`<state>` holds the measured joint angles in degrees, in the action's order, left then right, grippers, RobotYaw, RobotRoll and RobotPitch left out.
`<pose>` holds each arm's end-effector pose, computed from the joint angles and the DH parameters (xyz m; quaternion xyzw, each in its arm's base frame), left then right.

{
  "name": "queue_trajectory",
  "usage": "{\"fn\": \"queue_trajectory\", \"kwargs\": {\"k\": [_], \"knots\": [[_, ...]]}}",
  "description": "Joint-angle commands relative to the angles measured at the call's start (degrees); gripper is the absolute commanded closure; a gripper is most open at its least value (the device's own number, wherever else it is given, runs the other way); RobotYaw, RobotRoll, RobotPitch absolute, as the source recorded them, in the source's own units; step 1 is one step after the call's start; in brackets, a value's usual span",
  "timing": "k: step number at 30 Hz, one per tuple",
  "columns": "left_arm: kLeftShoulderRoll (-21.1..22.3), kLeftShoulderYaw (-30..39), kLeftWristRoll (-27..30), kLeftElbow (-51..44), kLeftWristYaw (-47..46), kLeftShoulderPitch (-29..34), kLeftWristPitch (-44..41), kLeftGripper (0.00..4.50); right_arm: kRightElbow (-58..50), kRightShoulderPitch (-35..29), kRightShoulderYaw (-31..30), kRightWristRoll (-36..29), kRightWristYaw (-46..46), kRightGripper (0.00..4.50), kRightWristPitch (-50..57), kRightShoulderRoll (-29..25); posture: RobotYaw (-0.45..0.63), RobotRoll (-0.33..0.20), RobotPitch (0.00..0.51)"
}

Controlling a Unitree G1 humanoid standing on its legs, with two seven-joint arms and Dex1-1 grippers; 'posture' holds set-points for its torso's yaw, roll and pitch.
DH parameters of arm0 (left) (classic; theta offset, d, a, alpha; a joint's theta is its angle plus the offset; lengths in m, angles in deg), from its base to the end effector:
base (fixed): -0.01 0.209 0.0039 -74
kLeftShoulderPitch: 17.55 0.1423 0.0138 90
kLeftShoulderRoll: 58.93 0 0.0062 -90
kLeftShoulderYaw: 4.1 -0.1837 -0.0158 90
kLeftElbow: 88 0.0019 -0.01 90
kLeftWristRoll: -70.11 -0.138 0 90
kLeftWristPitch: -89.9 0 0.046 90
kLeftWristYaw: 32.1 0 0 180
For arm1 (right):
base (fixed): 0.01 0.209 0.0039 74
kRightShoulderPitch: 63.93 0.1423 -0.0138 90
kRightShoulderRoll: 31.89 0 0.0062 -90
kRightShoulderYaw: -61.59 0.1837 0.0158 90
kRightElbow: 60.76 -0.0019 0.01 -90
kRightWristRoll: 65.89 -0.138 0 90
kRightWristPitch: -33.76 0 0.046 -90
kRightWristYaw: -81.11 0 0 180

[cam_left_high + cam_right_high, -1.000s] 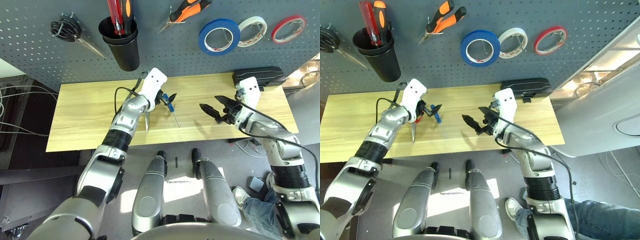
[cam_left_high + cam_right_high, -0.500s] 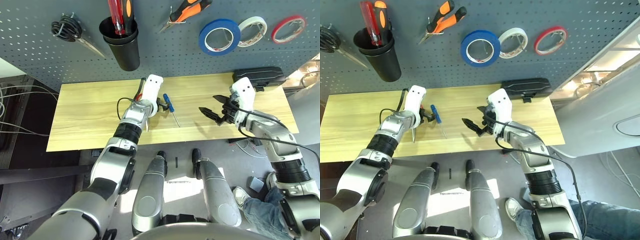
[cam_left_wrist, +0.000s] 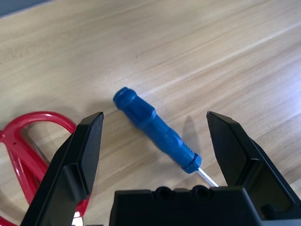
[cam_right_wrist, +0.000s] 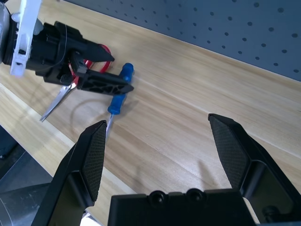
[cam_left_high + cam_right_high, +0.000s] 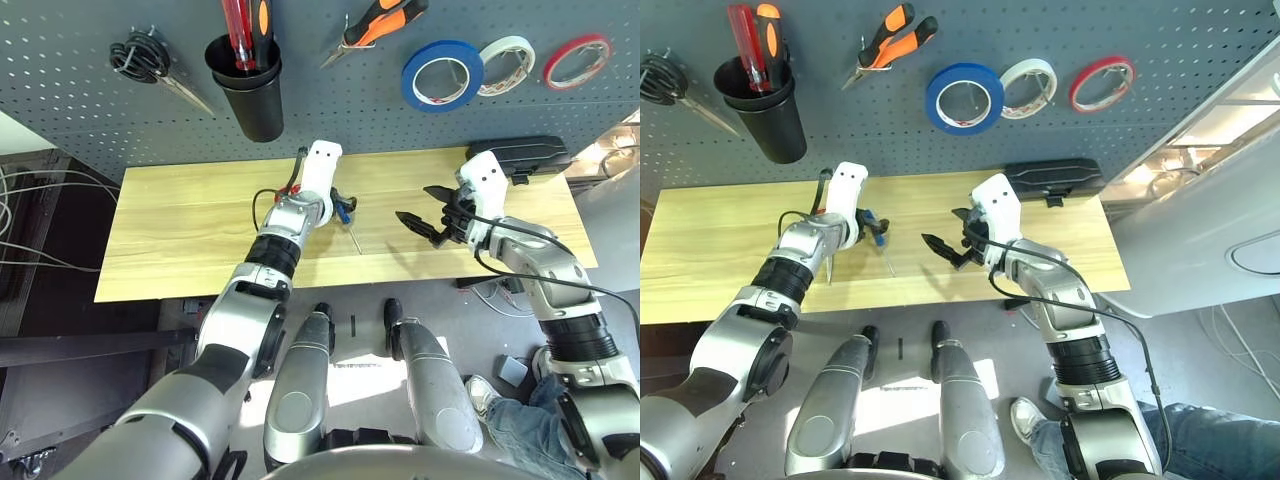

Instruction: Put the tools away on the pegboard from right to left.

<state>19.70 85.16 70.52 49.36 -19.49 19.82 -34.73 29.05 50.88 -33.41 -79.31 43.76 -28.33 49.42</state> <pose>0.3447 0.1131 0.1125 0.0693 0.2718 -0.1641 0.9457 0.2751 -0.1892 0.1329 -0.1016 0.0779 0.3662 0.9217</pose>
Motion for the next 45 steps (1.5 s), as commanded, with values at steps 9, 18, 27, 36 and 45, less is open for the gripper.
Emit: {"fn": "queue_trajectory", "kwargs": {"k": [9, 18, 27, 36, 45], "knots": [[-3.1, 0.8, -0.1, 9.5, -3.9, -0.1, -0.2, 0.95, 0.5, 0.6, -1.2, 1.4, -0.7, 0.0, -1.7, 0.5, 0.07, 0.0, 0.362], [-5.6, 0.4, -0.6, 14.0, -4.5, 0.5, 4.4, 3.86, 2.6, 1.7, -1.0, 2.7, -1.4, 0.0, -3.3, -0.2, 0.06, 0.0, 0.358], [-4.6, -1.6, 0.3, -7.2, 1.0, 11.1, 21.6, 3.97, 3.7, 2.4, 0.0, 2.3, -3.9, 0.0, -5.5, -1.7, 0.06, 0.0, 0.359], [-1.5, -4.0, 5.5, -39.9, 11.5, 28.4, 35.3, 3.97, 2.0, 3.3, -0.1, 1.2, -6.5, 0.0, -5.0, -2.7, 0.06, 0.0, 0.363], [1.8, -2.1, 6.3, -53.9, 10.8, 23.6, 44.5, 3.97, 1.1, 4.2, -1.8, 0.6, -11.6, 0.0, -8.0, -1.9, 0.07, 0.0, 0.365]]}}
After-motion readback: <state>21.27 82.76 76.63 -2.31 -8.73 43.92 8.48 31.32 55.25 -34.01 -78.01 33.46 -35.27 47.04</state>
